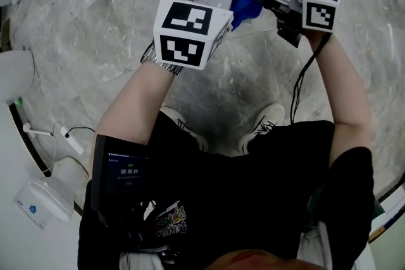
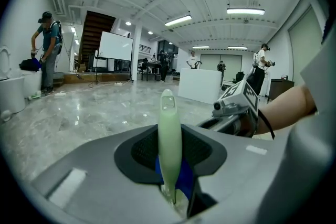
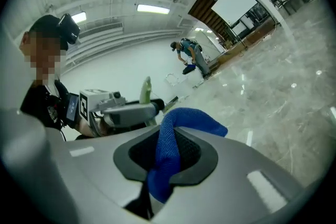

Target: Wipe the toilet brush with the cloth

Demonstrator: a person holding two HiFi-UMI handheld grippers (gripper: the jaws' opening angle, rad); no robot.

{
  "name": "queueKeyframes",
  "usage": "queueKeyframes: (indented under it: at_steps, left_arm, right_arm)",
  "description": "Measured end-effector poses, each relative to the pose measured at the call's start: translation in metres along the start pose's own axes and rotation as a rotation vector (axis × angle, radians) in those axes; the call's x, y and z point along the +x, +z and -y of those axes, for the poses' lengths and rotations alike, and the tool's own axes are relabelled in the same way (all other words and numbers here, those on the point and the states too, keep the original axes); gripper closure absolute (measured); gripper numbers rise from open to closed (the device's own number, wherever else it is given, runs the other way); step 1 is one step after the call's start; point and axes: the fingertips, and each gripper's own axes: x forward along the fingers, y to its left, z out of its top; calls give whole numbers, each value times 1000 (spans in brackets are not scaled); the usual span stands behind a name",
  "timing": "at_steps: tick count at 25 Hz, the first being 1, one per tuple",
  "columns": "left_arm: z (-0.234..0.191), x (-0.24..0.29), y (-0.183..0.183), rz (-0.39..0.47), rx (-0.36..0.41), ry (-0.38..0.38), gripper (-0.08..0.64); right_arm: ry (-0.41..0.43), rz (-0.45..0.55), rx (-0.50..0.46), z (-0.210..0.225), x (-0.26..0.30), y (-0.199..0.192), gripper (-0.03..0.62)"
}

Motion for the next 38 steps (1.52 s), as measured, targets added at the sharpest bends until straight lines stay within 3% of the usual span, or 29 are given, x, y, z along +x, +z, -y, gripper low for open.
queueKeyframes:
  at_steps: [6, 9, 13, 18, 21, 25, 29, 34, 38]
  left_arm:
    - [-7, -8, 6, 31, -60, -23, 432]
    - [-12, -17, 10, 60, -68, -11, 425]
    - [-14, -27, 22, 106, -51, -1, 436]
    - [-12, -30, 36, 144, -63, -23, 459]
    - [-8, -30, 34, 140, -62, -33, 461]
    - [-7, -29, 32, 125, -56, -37, 483]
    - [-8, -26, 30, 109, -62, -44, 483]
    - [-8, -24, 30, 100, -65, -49, 483]
    - [-8, -23, 29, 97, -66, -48, 486]
  right_arm:
    - [-191, -101, 68, 52, -5, -54, 538]
    - [-225, -197, 37, 67, -9, -81, 538]
    - [-115, -419, -5, 58, -20, -134, 540]
    - [8, -521, 23, 25, -1, -176, 541]
    - [85, -447, 21, -2, 18, -157, 541]
    - [192, -242, 20, -39, 17, -85, 541]
    - [282, -132, -46, -71, 1, -31, 541]
    - [284, -42, -140, -88, -16, 13, 541]
    - [250, -38, -159, -85, -15, 17, 541]
